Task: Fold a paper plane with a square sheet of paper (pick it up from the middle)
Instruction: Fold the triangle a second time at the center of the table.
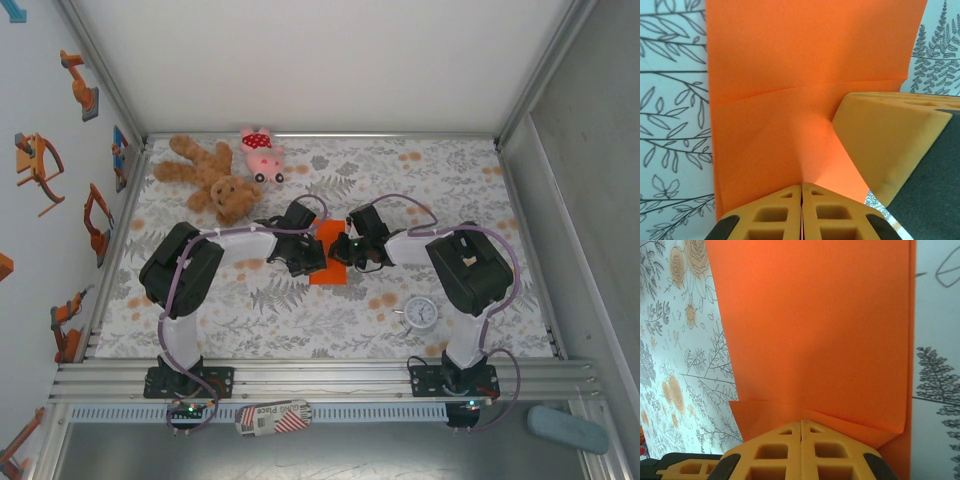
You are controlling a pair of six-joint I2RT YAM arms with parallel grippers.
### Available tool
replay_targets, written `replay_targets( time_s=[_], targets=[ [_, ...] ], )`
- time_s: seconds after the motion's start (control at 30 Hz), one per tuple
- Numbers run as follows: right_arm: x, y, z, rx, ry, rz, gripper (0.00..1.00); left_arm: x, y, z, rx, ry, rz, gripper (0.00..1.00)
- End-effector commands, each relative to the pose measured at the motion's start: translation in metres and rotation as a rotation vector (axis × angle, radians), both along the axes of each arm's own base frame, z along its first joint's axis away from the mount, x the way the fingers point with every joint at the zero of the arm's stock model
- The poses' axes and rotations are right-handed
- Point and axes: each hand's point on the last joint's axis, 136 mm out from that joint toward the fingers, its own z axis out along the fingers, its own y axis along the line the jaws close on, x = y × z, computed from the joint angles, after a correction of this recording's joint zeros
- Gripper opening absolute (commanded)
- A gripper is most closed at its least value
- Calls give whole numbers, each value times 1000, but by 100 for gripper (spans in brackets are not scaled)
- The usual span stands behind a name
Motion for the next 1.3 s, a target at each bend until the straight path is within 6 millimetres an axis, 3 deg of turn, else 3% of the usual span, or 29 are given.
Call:
replay_targets(
  time_s=[0.0, 0.53, 0.8, 1.03, 1.27],
  targets=[
    [-37, -35, -59, -179, 175, -33, 0, 4, -9, 7, -33, -1, -10, 9],
    [-41, -39, -63, -203, 192, -34, 0, -2, 2, -5, 17, 17, -32, 9],
    [-43, -44, -67, -228, 204, -40, 0, -3, 14, -1, 60, 2, -42, 9],
    [-43, -45, -70, -241, 215, -43, 0, -5, 10, 17, 28, -36, -49, 9],
    [-45, -46, -73, -248, 226, -47, 0, -14, 11, 13, 25, -34, -59, 10]
  ],
)
